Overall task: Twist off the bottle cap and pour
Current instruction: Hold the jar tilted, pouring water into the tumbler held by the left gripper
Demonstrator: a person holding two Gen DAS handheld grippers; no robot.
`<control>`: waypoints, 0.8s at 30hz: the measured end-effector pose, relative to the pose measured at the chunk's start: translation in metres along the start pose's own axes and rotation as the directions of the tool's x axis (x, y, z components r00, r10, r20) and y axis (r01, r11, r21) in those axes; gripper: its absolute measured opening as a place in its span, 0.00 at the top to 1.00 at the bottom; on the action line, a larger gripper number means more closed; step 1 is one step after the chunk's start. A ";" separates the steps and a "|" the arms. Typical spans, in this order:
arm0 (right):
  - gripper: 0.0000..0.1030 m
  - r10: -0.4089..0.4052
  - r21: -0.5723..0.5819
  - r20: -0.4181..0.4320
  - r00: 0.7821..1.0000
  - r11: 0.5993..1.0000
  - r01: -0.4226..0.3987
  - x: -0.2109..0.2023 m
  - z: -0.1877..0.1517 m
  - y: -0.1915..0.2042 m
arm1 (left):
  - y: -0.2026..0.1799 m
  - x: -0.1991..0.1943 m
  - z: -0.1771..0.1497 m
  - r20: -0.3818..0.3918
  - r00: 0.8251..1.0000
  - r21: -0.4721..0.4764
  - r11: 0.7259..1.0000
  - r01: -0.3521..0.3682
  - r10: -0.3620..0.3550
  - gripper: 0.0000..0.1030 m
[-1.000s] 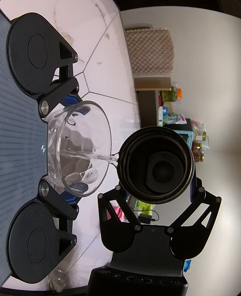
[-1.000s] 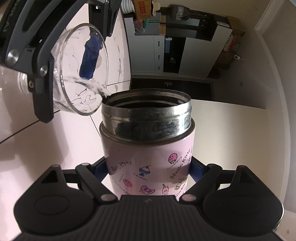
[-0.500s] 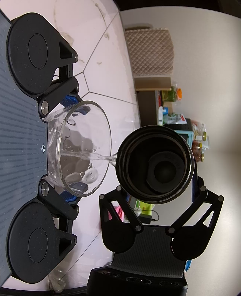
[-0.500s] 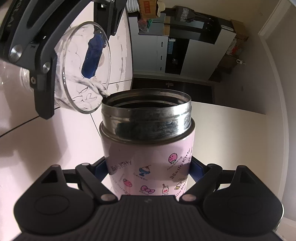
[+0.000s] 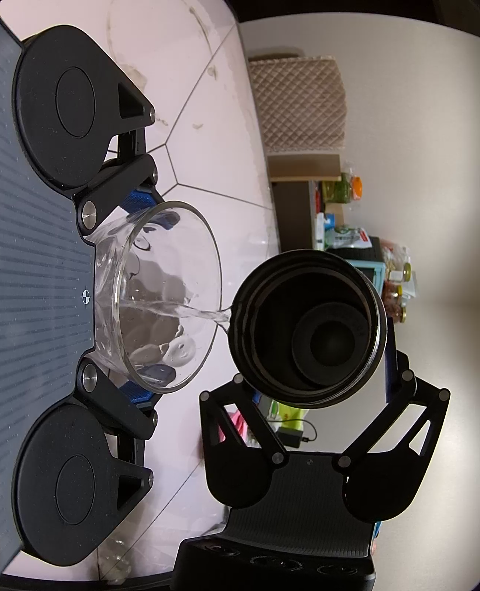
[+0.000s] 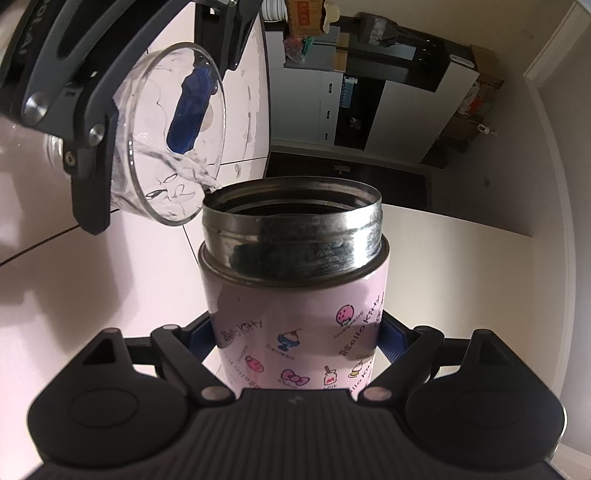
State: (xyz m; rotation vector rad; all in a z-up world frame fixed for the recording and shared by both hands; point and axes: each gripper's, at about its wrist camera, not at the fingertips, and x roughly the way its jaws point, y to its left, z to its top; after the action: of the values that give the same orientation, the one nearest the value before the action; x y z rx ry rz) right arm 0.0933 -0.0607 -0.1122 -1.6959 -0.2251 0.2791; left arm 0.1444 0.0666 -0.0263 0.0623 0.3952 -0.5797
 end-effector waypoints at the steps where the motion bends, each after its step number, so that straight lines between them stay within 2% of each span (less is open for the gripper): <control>1: 0.15 -0.001 -0.002 0.000 1.000 1.000 0.001 0.001 0.000 0.000 | 0.000 0.000 0.000 0.000 1.000 0.000 1.000 0.000 0.000 0.16; 24: 0.15 -0.009 -0.072 -0.005 1.000 0.997 0.009 0.001 0.003 0.008 | -0.002 0.000 0.001 0.000 1.000 0.000 1.000 0.000 0.000 0.15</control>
State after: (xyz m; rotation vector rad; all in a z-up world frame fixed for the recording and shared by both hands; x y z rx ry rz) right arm 0.0934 -0.0591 -0.1205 -1.7660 -0.2410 0.2620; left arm 0.1434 0.0647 -0.0253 0.0623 0.3951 -0.5793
